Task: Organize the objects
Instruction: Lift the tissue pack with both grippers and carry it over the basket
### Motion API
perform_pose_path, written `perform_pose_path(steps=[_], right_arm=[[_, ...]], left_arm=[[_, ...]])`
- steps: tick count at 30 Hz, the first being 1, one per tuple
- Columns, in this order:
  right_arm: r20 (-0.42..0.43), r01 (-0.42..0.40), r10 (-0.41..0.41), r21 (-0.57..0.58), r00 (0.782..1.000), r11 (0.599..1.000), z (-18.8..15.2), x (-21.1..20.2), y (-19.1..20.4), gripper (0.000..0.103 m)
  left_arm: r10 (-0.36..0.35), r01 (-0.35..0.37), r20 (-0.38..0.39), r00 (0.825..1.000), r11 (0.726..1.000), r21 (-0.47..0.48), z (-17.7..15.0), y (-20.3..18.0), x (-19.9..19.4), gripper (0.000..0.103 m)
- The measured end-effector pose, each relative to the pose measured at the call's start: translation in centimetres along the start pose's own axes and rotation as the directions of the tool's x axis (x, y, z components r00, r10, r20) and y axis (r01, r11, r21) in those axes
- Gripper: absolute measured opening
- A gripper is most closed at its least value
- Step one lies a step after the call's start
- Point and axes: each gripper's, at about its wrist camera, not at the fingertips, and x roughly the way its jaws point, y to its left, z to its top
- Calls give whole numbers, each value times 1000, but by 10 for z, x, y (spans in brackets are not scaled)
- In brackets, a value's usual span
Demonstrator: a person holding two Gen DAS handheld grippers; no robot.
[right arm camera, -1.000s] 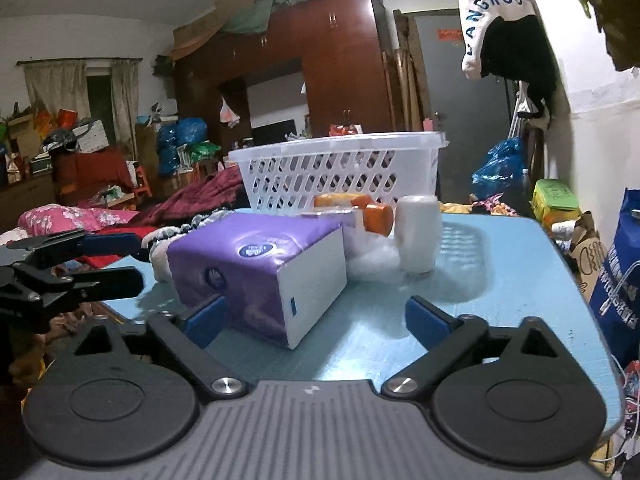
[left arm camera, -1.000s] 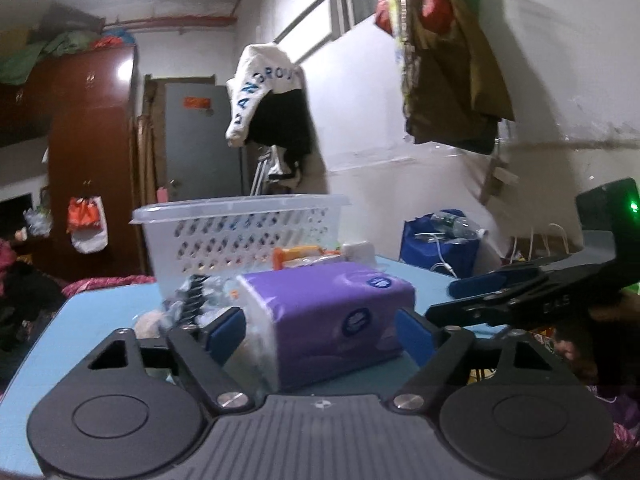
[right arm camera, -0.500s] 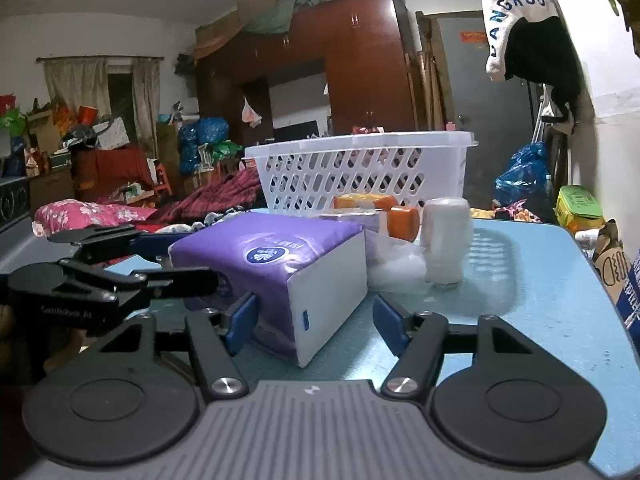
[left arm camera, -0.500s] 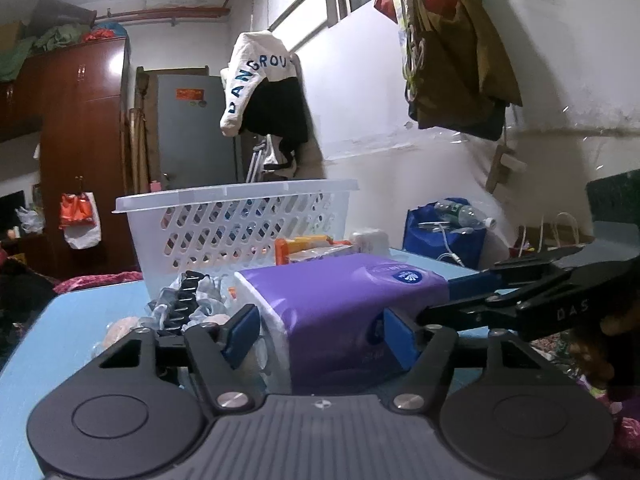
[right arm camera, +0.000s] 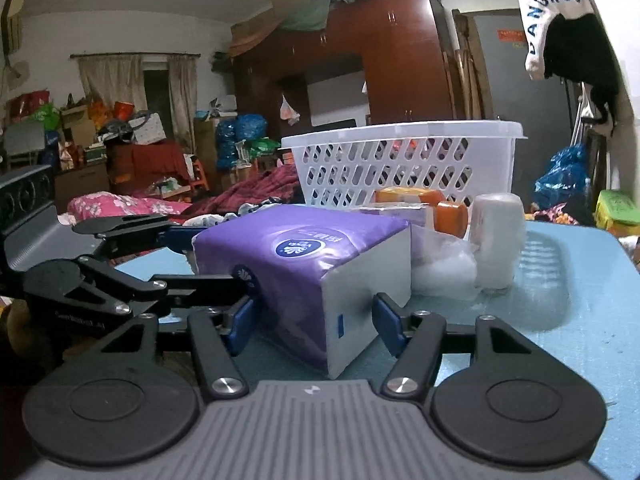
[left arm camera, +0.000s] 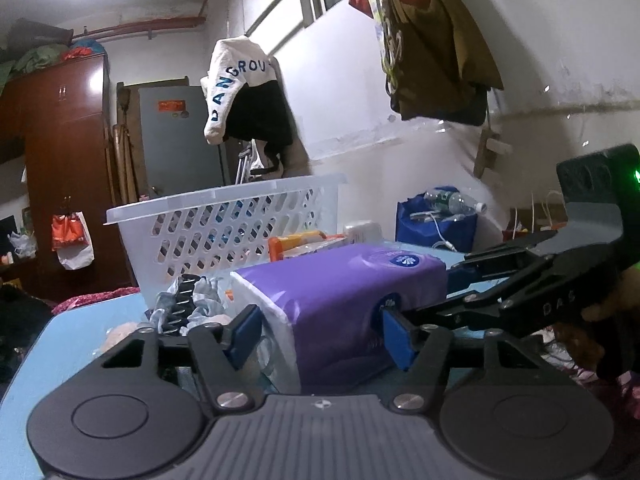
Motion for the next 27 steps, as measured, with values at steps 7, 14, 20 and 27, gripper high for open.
perform_pose_path(steps=[7, 14, 20, 27], right_arm=[[90, 57, -48, -96, 995, 994, 14, -24, 25, 58], [159, 100, -73, -169, 985, 981, 56, -40, 35, 54], [200, 126, -88, -187, 976, 974, 126, -27, 16, 54], [93, 143, -131, -136, 987, 980, 183, 41, -43, 53]], left_arm=[[12, -12, 110, 994, 1000, 4, 15, -7, -27, 64], [6, -13, 209, 978, 999, 32, 60, -2, -41, 63], [6, -20, 239, 971, 998, 53, 127, 21, -14, 63], [1, 2, 106, 994, 1000, -27, 174, 77, 77, 63]])
